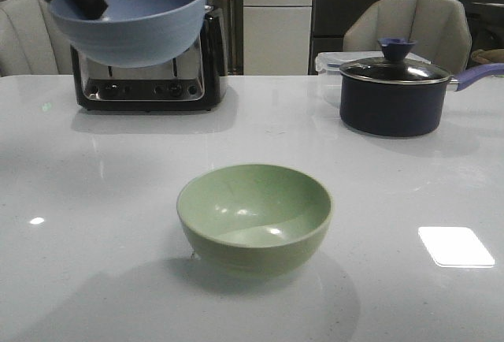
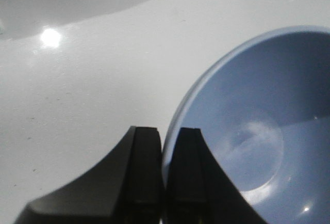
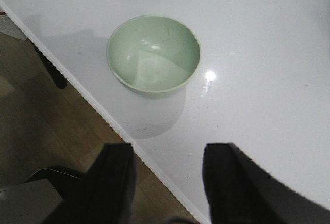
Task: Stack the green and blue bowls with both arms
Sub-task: 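Lift the blue bowl and carry it above the green bowl, then lower the blue bowl into the green bowl and open the left gripper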
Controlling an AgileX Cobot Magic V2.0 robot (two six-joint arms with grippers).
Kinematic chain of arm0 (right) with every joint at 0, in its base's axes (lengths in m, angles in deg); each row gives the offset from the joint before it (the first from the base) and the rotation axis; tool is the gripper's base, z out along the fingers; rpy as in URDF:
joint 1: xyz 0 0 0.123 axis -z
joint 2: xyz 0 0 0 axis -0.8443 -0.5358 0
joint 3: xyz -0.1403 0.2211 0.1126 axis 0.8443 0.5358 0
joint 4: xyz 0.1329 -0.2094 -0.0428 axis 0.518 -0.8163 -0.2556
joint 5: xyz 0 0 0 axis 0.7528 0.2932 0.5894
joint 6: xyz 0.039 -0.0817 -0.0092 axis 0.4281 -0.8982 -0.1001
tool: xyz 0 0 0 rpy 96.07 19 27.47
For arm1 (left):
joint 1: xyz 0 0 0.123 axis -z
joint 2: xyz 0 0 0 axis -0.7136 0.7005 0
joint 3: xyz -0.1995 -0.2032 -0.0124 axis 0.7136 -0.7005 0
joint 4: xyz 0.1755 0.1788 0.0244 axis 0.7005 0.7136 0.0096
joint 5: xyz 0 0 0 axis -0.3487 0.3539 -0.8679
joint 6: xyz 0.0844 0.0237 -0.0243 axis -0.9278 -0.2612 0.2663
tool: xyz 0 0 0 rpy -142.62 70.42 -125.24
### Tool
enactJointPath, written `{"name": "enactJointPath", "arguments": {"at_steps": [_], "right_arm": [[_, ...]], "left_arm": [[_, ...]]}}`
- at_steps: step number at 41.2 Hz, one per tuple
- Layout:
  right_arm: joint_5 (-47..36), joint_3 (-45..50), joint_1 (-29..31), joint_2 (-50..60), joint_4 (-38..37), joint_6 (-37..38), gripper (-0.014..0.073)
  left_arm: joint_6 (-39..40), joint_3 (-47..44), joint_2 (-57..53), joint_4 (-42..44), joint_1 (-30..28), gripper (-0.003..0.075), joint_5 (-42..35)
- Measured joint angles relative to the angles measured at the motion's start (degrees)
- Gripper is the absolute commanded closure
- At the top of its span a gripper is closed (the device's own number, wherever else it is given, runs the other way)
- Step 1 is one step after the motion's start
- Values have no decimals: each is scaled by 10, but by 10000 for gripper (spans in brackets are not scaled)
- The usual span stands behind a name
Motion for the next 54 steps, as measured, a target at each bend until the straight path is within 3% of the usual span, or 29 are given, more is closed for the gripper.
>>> {"name": "enactJointPath", "arguments": {"at_steps": [10, 16, 37, 54], "right_arm": [[0, 0, 0, 0, 0, 0, 169], [0, 0, 0, 0, 0, 0, 169], [0, 0, 0, 0, 0, 0, 169], [0, 0, 0, 0, 0, 0, 169]], "left_arm": [[-5, 0, 1, -1, 101, 627, 14], [-6, 0, 32, -1, 131, 627, 14], [-6, 0, 145, 25, 185, 627, -18], [-6, 0, 185, 37, 186, 627, -33]]}}
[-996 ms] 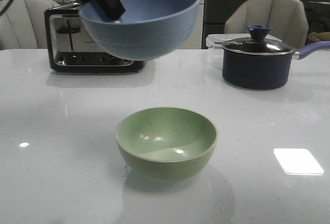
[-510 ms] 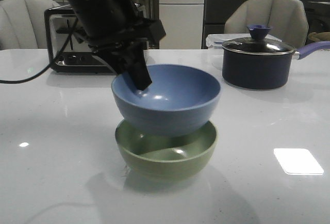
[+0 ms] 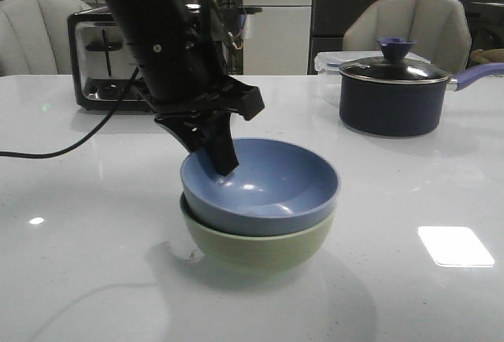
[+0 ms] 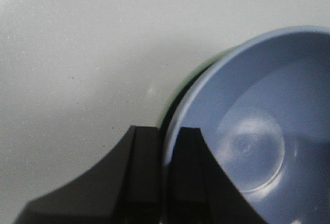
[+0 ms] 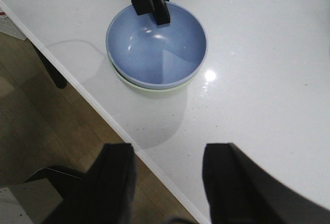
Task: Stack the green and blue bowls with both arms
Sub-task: 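Lower the blue bowl into the green bowl and open the left gripper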
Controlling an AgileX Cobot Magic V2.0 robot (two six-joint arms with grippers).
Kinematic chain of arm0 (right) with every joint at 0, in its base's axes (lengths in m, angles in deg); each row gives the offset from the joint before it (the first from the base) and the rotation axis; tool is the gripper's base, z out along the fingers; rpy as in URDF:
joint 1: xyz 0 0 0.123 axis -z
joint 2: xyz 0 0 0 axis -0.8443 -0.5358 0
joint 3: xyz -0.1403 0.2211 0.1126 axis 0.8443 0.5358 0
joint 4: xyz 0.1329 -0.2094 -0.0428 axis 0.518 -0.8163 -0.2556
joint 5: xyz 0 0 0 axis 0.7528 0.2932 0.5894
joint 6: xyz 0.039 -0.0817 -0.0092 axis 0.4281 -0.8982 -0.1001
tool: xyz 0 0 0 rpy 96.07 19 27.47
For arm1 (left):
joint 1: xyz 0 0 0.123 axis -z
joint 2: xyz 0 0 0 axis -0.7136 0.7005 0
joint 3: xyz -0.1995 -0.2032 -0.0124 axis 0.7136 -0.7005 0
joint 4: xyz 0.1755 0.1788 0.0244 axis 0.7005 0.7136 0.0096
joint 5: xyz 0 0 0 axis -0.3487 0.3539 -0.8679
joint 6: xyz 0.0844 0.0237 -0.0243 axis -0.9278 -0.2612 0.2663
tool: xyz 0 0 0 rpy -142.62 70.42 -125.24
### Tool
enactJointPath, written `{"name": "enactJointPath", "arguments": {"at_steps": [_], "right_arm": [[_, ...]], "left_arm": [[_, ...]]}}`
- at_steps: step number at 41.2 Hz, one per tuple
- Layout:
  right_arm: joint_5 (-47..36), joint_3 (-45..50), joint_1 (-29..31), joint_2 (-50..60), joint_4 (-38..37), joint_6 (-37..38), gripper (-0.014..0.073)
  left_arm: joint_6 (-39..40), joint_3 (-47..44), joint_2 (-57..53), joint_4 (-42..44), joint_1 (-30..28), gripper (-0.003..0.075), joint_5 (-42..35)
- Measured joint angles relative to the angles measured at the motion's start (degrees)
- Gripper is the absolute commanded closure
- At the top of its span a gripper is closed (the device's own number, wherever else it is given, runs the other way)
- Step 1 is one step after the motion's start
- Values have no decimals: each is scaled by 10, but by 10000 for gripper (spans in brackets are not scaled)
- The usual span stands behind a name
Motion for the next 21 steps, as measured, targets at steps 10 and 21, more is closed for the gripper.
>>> {"name": "enactJointPath", "arguments": {"at_steps": [10, 21], "right_arm": [[0, 0, 0, 0, 0, 0, 169], [0, 0, 0, 0, 0, 0, 169]], "left_arm": [[0, 0, 1, 2, 0, 614, -3], [0, 0, -1, 4, 0, 304, 22]]}}
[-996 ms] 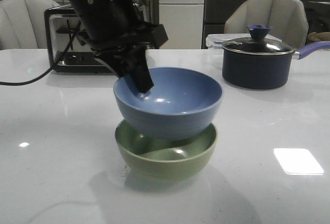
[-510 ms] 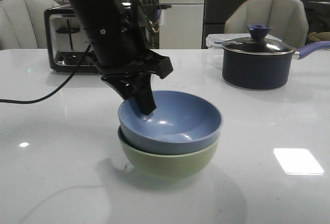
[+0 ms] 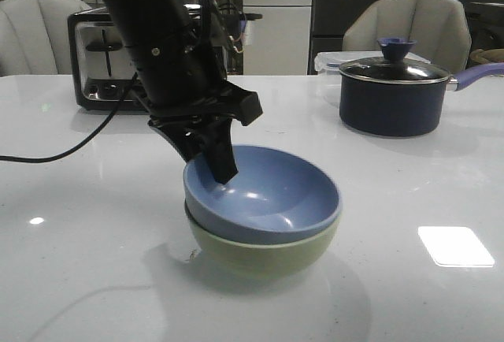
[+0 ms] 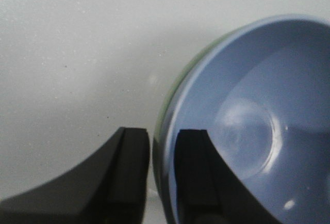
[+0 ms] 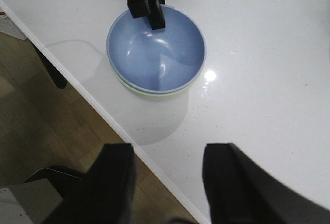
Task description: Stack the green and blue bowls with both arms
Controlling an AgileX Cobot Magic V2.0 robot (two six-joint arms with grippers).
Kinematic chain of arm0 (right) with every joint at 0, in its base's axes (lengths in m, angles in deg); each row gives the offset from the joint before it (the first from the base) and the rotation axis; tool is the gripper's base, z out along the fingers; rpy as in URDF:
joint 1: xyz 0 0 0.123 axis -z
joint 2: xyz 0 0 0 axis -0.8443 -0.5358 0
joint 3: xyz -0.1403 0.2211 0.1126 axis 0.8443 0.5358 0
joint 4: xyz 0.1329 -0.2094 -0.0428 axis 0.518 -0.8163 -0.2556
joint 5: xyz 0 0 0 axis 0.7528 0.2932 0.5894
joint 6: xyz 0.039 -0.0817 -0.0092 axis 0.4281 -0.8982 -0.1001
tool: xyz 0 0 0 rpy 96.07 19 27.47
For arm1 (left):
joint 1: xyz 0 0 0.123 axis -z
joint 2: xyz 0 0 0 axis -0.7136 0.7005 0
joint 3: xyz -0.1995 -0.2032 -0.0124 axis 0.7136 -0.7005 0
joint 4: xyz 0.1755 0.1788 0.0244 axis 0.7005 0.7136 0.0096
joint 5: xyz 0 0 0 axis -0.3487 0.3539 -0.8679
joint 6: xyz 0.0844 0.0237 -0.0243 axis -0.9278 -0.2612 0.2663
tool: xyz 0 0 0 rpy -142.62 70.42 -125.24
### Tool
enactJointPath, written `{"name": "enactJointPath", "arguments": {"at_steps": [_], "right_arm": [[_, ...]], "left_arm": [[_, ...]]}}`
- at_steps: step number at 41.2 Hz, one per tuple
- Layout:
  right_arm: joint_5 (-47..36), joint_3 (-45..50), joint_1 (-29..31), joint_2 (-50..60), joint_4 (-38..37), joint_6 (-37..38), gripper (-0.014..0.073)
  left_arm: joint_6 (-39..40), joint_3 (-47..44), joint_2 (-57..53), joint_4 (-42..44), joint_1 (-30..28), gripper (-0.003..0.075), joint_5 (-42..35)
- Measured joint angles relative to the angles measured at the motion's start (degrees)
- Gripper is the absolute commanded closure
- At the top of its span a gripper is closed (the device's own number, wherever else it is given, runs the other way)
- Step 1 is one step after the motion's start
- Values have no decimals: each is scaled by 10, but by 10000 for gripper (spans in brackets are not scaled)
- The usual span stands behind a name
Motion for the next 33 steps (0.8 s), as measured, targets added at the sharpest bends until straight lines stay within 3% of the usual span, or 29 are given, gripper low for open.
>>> {"name": "enactJointPath", "arguments": {"at_steps": [3, 16, 33], "right_arm": [[0, 0, 0, 0, 0, 0, 169], [0, 0, 0, 0, 0, 0, 169], [0, 0, 0, 0, 0, 0, 169]], "left_arm": [[0, -1, -9, 0, 0, 262, 1], [14, -13, -131, 37, 0, 262, 5], [46, -215, -437, 82, 0, 262, -4]]}}
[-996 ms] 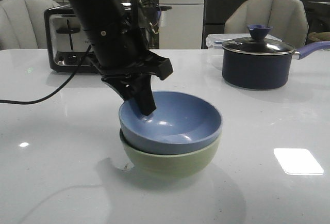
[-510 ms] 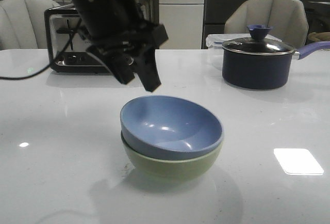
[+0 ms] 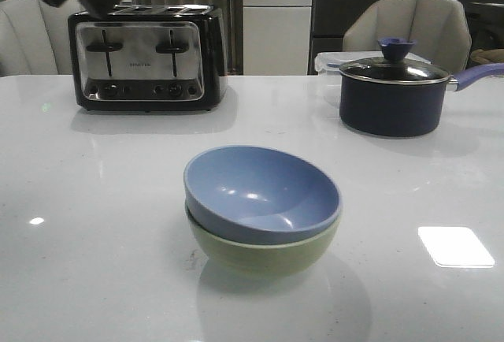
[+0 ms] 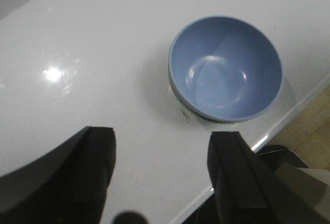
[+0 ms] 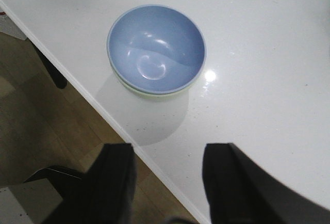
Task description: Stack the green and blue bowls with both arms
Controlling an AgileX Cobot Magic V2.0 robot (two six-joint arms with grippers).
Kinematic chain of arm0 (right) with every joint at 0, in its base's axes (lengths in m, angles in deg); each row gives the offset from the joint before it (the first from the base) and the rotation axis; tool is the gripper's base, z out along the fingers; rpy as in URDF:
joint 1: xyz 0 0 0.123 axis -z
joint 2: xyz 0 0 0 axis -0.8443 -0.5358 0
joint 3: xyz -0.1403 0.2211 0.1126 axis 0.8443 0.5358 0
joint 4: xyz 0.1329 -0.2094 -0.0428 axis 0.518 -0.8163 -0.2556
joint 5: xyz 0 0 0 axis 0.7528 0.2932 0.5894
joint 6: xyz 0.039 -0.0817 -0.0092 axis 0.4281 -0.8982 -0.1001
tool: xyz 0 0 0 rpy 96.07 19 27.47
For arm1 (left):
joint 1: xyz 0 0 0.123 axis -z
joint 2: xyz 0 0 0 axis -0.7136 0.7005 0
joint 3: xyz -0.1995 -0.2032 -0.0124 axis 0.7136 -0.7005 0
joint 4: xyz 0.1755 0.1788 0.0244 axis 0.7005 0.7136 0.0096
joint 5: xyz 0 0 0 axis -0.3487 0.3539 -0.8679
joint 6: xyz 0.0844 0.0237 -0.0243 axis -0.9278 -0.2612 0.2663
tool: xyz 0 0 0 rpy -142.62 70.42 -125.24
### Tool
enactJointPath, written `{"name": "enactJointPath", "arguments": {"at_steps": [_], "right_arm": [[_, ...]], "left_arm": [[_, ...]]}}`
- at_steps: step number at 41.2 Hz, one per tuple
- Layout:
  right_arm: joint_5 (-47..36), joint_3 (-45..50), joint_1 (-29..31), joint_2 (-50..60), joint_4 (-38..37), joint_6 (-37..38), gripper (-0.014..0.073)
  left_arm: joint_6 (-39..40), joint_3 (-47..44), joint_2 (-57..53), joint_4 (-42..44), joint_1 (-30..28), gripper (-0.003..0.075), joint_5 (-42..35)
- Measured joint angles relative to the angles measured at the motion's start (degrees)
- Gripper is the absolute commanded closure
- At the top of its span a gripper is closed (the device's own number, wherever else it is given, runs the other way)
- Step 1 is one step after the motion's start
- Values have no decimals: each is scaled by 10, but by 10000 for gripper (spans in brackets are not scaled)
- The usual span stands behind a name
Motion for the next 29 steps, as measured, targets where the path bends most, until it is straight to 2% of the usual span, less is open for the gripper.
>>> {"name": "enactJointPath", "arguments": {"at_steps": [6, 15, 22, 26, 29], "right_arm": [[0, 0, 0, 0, 0, 0, 169], [0, 0, 0, 0, 0, 0, 169], [0, 0, 0, 0, 0, 0, 169], [0, 0, 0, 0, 0, 0, 183], [0, 0, 0, 0, 0, 0, 243]], "left_arm": [[30, -79, -105, 23, 0, 262, -3], [121, -179, -233, 93, 0, 262, -3], [135, -229, -299, 104, 0, 270, -22], [135, -240, -307, 104, 0, 326, -26], [136, -242, -308, 104, 0, 405, -30]]}}
